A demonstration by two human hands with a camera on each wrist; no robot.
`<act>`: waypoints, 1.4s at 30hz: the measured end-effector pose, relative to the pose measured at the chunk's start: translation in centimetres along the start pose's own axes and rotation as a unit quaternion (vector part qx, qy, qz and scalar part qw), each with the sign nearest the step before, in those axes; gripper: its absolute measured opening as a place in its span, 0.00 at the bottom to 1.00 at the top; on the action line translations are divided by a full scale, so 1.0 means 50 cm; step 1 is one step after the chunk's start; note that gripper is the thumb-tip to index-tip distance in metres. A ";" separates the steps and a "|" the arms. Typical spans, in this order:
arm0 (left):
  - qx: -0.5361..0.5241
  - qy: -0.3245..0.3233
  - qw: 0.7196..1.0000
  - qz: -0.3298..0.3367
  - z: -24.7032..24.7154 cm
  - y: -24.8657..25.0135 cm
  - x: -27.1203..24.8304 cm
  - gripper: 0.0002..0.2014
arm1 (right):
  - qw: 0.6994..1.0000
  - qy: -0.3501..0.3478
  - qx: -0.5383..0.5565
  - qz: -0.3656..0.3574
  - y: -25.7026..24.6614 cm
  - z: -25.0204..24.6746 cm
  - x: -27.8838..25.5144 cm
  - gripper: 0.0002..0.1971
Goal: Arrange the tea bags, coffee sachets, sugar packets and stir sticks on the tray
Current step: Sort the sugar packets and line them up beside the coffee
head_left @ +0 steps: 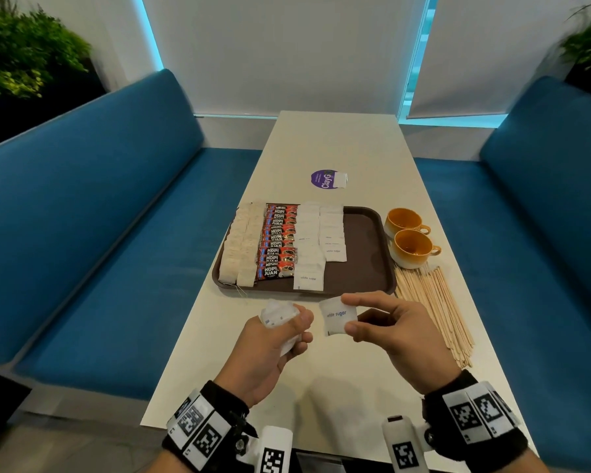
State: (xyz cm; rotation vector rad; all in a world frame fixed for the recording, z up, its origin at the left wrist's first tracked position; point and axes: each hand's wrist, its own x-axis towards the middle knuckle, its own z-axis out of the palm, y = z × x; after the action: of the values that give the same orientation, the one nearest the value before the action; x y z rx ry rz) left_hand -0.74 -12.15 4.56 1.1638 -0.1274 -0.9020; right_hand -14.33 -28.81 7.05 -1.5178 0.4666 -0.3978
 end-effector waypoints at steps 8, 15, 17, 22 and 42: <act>0.030 0.033 0.999 0.024 0.016 -0.005 0.003 0.05 | 0.998 -0.038 -0.057 -0.004 -0.004 0.012 0.001 0.16; 0.030 0.049 0.998 0.025 0.019 -0.001 0.012 0.07 | 0.999 -0.014 -0.041 0.000 0.007 0.013 0.011 0.14; 0.021 0.052 0.998 0.023 0.019 0.001 0.016 0.10 | 1.000 -0.011 -0.010 0.009 0.009 0.018 0.013 0.13; -0.003 0.036 0.999 0.008 0.015 0.002 0.023 0.09 | 1.000 0.012 -0.004 0.018 0.023 0.021 0.023 0.13; -0.071 0.052 0.995 -0.051 -0.028 0.005 0.083 0.13 | 0.989 0.128 -0.027 0.074 0.050 -0.052 0.271 0.08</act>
State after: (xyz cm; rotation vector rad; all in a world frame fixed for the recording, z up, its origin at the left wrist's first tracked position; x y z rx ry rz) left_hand 2.84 -13.85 2.71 1.0888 0.0809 -0.9224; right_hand -4.24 -38.07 3.98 -1.4803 0.7925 -0.4686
